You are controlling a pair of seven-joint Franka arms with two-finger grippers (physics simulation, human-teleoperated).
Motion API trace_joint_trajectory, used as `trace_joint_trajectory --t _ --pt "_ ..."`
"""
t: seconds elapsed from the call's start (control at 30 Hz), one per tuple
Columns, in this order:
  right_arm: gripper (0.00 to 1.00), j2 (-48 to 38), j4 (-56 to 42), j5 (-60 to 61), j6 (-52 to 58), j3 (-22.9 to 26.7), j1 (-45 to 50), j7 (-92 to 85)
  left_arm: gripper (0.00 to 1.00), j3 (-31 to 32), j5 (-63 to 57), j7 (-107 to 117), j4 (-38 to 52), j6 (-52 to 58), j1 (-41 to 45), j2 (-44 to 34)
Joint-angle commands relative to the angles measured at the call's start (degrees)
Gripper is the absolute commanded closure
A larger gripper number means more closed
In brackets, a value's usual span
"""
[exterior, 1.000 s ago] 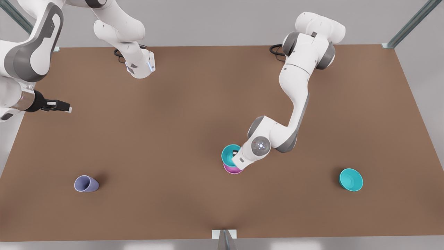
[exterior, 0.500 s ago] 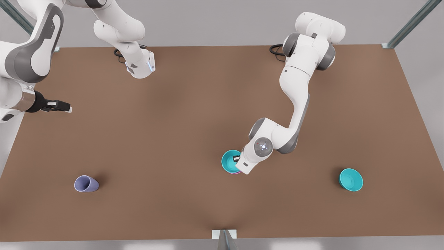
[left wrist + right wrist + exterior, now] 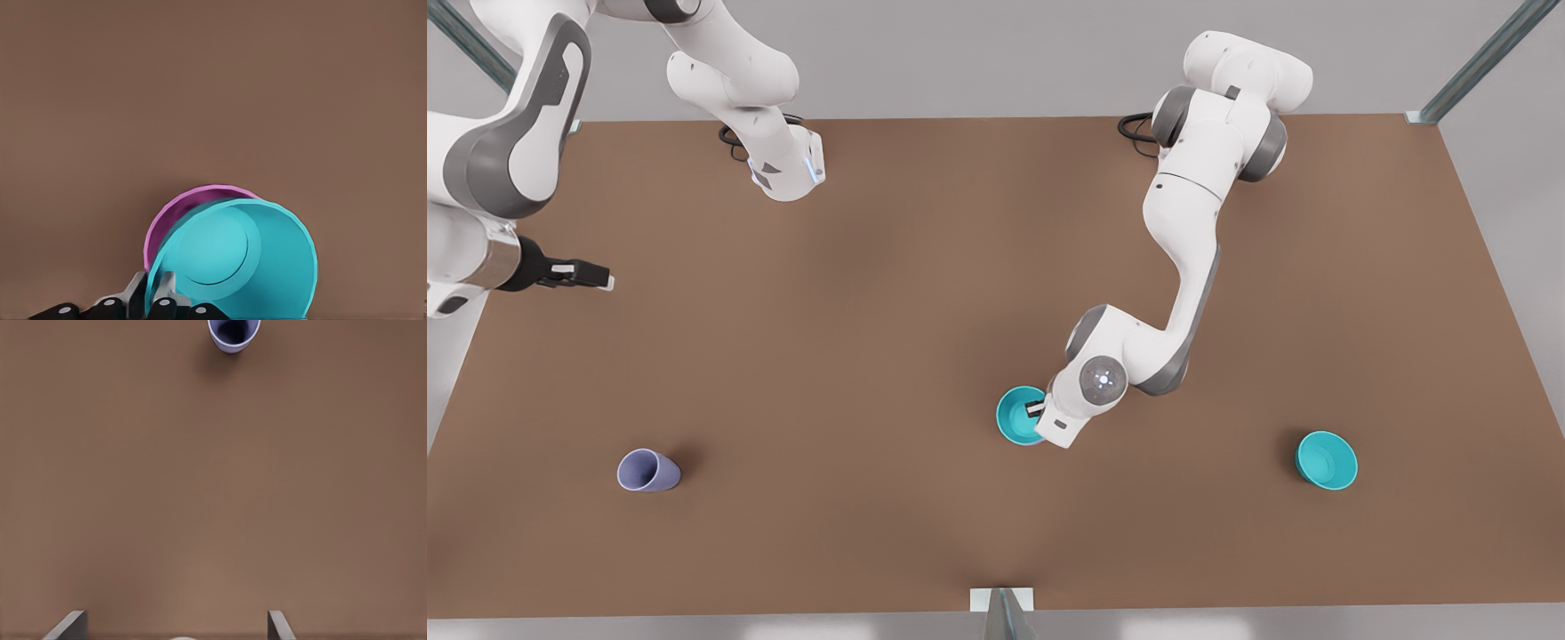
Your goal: Stack the blue bowl on the pink bowl
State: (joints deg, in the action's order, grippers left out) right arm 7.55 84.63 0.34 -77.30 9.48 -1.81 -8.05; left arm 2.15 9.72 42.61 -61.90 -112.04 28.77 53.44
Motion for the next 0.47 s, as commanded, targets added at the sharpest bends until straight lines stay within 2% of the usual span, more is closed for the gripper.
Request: trace_joint_trajectory --t 0.0,0.07,0.13,0.17,0.2,0.3,0.37,0.43 --pt "0.0 0.0 0.0 0.1 -0.1 0.2 0.0 -0.3 0.0 0.0 -0.1 2.5 0.0 1.3 -0.1 -0.1" --pt "0.0 0.1 0.1 0.2 -0.1 0.4 0.0 -0.4 0.0 -0.6 -2.2 2.5 0.2 13.5 -1.7 -3.6" --pt "0.0 0.1 0.3 0.3 -0.2 0.4 0.0 -0.4 0.0 -0.8 -12.9 -15.1 0.6 37.4 -10.3 -18.0" --pt "0.0 0.1 0.4 0.4 -0.2 0.5 0.0 -0.4 0.0 -0.8 -16.6 -25.0 0.8 43.8 -13.6 -24.0" --pt "0.0 0.1 0.4 0.5 -0.2 0.5 0.0 -0.4 0.0 -0.8 -17.7 -31.9 0.8 45.2 -15.8 -27.7" --pt "0.0 -0.4 0.4 0.4 -0.2 0.5 0.0 -0.4 0.0 -0.8 -17.7 -41.0 0.6 46.3 -19.4 -29.4" --pt "0.0 -0.5 0.6 0.3 -0.3 0.5 0.0 -0.4 0.0 -0.9 -16.5 -40.9 -16.7 32.7 -21.2 -40.2" --pt "0.0 -0.5 0.6 0.2 -0.3 0.5 0.0 -0.4 0.0 -0.9 -16.3 -40.9 -16.0 34.8 -21.1 -40.3"
